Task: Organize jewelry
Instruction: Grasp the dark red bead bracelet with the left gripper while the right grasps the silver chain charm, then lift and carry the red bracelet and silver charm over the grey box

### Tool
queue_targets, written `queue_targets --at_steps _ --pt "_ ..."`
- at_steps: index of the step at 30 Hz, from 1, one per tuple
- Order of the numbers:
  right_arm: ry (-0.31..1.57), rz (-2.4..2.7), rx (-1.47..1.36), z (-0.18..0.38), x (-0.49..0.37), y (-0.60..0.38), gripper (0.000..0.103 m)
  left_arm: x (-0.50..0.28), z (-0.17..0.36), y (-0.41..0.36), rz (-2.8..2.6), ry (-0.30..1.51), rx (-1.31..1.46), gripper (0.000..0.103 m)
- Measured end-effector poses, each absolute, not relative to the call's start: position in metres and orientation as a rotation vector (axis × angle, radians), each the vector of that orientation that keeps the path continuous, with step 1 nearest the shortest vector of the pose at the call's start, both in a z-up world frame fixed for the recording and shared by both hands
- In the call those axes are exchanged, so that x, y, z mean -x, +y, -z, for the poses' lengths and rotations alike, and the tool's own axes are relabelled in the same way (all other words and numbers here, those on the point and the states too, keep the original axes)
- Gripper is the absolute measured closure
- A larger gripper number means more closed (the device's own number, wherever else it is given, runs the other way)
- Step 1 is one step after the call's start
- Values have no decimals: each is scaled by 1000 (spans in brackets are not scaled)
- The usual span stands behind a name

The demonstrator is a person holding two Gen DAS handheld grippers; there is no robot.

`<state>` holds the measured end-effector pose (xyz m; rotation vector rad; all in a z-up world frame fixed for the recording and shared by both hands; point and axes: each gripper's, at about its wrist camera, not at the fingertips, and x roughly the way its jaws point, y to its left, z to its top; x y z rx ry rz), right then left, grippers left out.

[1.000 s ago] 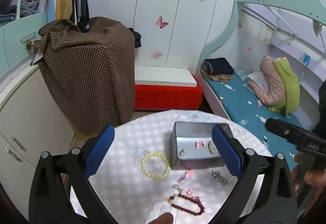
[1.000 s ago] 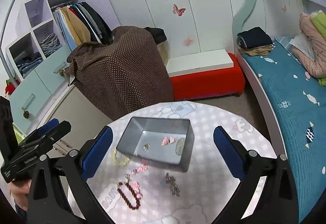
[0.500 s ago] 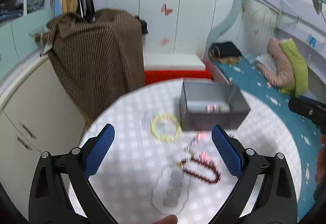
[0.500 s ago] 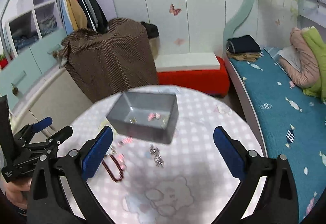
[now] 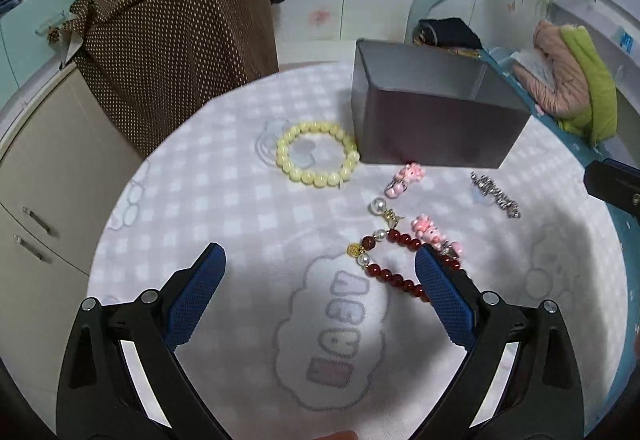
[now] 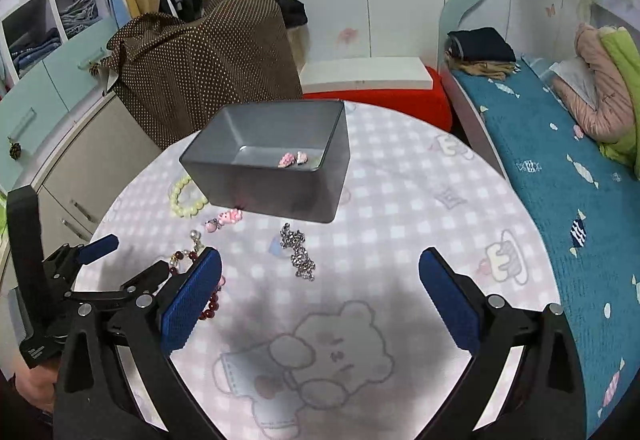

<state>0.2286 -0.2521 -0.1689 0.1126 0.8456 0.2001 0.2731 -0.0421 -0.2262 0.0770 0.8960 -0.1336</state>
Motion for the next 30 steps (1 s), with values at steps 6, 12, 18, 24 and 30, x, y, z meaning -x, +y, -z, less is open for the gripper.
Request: queue_targets --at_steps 6,12,18,24,30 --pt "878 -198 -100 181 -236 -250 8 -282 241 -42 152 955 -65 36" --pt "908 -182 -50 197 -248 -243 8 -281 240 -51 214 942 -118 80" --pt "938 -184 23 218 -267 -230 30 -281 237 -45 282 951 -71 95" --pt "931 -230 114 224 -269 -211 75 -276 224 -34 274 918 -35 95" --pt "927 -258 121 222 -258 -211 96 -270 207 -28 279 872 -23 95"
